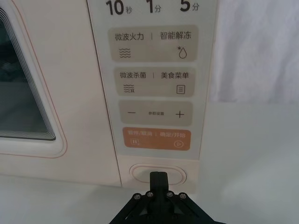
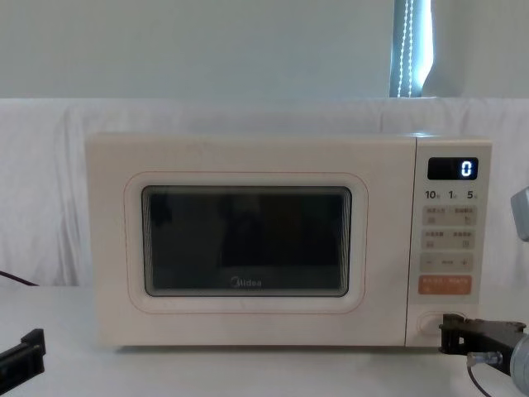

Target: Press the button to open the microwave door with one hand; close the microwave door with the other hand.

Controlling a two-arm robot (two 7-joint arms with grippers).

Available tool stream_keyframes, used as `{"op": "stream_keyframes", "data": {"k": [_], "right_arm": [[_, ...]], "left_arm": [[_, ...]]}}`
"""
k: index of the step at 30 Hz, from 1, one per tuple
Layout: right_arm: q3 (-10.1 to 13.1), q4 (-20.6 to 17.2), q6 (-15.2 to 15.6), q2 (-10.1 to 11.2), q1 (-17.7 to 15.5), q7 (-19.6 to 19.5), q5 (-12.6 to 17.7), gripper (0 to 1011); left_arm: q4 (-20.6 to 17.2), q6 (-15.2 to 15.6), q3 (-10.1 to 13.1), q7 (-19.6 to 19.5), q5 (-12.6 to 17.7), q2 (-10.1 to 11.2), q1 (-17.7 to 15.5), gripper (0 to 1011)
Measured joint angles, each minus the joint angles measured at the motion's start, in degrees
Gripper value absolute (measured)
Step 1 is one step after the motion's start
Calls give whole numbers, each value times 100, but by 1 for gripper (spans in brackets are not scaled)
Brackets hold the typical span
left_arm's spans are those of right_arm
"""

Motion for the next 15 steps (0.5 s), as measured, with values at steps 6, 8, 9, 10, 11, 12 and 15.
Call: {"op": "stream_keyframes", "data": {"k": [6, 8, 9, 10, 11, 12, 15], "right_arm": [[18, 141, -62, -22, 62, -10, -21, 0], [26, 202, -93, -30, 94, -10, -28, 0], [30, 231, -105, -36, 110, -10, -31, 0], [34, 243, -110, -40, 116, -10, -34, 0], [35, 250, -113, -42, 120, -10, -35, 0], [41, 278, -125, -52, 132, -12, -41, 0], [48, 303, -137, -62, 141, -19, -46, 0]], "left_arm": [[0, 0, 0, 0, 0, 0, 0, 1001], [0, 0, 0, 0, 0, 0, 0, 1001], [0, 0, 0, 0, 0, 0, 0, 1001], [0, 0, 0, 0, 0, 0, 0, 1001], [0, 0, 0, 0, 0, 0, 0, 1001], [0, 0, 0, 0, 0, 0, 0, 1001], [0, 0, 0, 0, 0, 0, 0, 1001]]}}
